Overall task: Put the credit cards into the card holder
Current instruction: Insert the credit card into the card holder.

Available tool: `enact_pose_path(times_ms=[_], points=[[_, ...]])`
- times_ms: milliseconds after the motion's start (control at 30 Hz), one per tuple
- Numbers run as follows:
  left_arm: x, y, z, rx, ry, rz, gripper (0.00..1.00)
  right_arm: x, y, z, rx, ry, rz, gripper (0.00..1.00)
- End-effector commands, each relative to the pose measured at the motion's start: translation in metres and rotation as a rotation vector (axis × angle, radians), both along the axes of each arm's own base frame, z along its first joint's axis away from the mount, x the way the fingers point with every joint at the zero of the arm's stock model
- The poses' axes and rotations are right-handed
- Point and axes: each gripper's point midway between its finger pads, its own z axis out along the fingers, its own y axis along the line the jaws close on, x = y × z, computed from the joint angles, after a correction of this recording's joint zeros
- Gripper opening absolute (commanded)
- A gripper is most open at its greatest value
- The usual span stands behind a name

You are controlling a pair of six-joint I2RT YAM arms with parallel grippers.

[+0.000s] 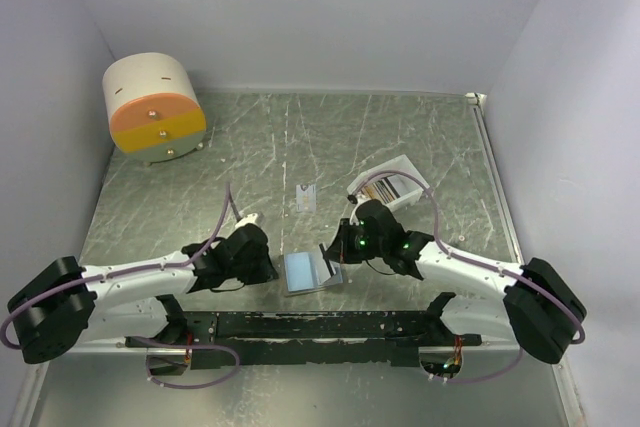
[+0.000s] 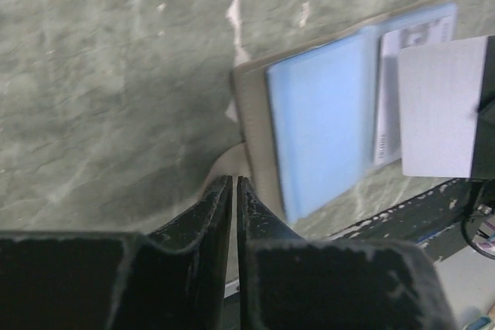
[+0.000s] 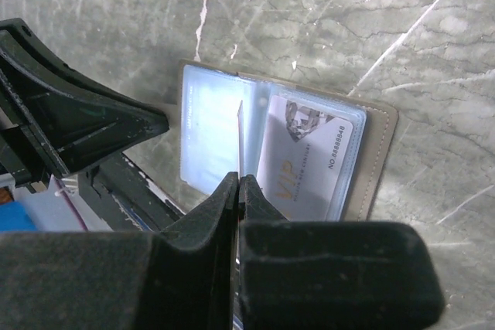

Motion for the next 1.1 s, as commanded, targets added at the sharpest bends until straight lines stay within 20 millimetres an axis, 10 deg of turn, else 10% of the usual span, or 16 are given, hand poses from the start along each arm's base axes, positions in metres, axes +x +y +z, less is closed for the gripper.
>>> enact_pose_path(times_ms=[0,733,1067], points=[[0.005,0.003,-0.002,-0.035,-0.023,0.05,0.16,0.004,0.006,-0.001,-0.002,-0.033,0.036,0.0],[0.002,0.017,-0.03,0.051,0.015,0.084,0.07,0.001,0.005,-0.013,0.006,-0.015,0.015,0.0],[0.013,0.005,0.012,-0.015,-0.046,0.083,0.08,0.0,-0.009,-0.009,-0.001,-0.041,-0.02,0.0]])
